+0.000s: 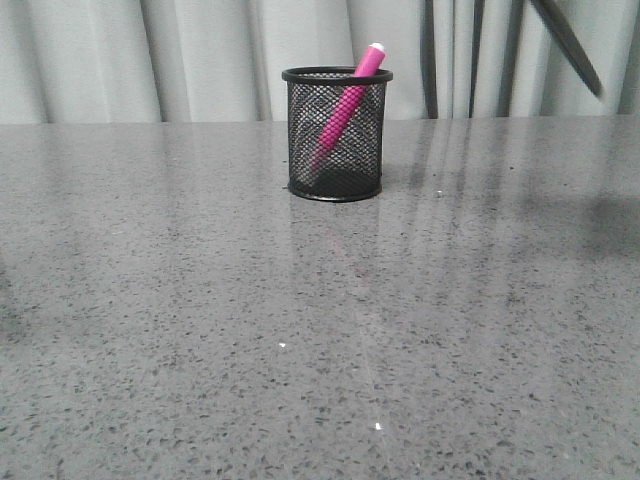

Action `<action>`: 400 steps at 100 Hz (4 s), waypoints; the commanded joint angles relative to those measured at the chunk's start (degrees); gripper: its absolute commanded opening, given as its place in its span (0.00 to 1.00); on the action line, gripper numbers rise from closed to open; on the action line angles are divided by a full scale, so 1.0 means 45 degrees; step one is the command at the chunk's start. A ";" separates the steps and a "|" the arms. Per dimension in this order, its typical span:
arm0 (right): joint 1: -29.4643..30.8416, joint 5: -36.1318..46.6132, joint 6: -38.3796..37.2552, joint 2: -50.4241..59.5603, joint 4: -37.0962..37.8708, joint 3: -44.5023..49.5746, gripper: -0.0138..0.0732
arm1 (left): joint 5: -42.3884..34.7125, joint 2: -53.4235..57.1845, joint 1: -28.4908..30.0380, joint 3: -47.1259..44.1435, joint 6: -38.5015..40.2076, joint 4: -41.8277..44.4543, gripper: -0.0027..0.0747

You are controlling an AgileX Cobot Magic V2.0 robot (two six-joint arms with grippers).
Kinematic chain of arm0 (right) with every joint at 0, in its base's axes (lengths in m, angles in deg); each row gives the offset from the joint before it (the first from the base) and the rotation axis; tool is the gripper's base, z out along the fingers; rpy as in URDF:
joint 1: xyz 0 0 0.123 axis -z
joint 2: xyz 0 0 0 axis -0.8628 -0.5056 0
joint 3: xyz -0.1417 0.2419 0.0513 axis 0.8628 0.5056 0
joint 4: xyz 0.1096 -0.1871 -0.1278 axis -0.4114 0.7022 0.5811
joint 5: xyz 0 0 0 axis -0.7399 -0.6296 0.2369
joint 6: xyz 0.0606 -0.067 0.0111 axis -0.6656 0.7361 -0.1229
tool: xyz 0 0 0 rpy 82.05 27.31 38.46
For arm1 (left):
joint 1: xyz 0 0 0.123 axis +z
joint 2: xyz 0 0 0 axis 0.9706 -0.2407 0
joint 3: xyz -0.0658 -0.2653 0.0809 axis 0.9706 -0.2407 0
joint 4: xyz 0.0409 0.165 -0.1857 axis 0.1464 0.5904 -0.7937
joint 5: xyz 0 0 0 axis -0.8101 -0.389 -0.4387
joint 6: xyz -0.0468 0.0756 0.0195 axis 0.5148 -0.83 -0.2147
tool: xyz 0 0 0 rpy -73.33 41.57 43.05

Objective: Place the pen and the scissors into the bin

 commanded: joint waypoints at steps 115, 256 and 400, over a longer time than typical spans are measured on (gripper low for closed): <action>-0.2049 1.2637 -0.0092 -0.5987 -0.1049 -0.0317 0.08 | -0.0343 0.0070 0.0026 0.0352 0.0115 -0.0365 0.01; -0.2271 1.2055 -0.0092 -0.4560 -0.1049 0.0130 0.47 | -0.0343 0.0070 0.0026 0.0352 0.0115 -0.0365 0.01; 0.0746 0.7608 0.2278 1.3207 -0.1455 1.1417 0.08 | -0.3632 0.8276 0.0026 -0.4708 0.0061 -0.1953 0.01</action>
